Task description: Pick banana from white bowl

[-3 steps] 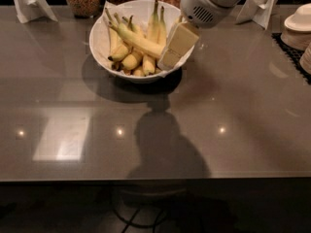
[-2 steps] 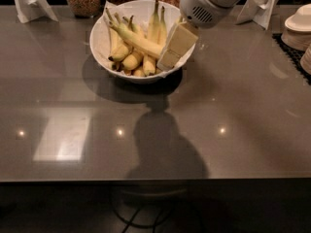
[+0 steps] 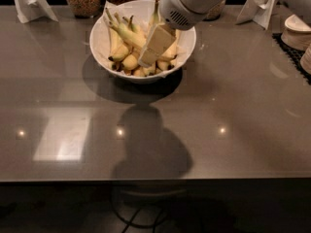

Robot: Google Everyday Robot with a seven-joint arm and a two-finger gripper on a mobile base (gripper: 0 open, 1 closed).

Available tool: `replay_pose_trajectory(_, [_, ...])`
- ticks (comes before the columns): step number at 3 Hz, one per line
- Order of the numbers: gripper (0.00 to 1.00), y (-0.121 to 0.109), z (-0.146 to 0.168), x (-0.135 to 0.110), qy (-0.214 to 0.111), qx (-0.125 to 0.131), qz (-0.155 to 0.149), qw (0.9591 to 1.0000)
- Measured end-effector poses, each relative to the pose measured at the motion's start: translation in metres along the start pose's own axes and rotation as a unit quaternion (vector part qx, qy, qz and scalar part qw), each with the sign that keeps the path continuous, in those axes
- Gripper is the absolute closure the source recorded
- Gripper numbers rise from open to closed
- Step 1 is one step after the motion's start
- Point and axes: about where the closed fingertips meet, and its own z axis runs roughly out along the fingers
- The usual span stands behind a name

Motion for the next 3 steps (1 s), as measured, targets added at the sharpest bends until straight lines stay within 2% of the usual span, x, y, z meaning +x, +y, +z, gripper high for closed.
replay_pose_trajectory(1, [0.00, -0.002, 0.026, -0.021, -0.026, 0.002, 0.002, 0.9997])
replay_pose_trajectory(2, [0.19, 0.000, 0.051, -0.028, -0.034, -0.007, 0.007, 0.9994])
replay_pose_trajectory(3, [0.42, 0.000, 0.069, -0.025, -0.030, -0.011, 0.013, 0.9994])
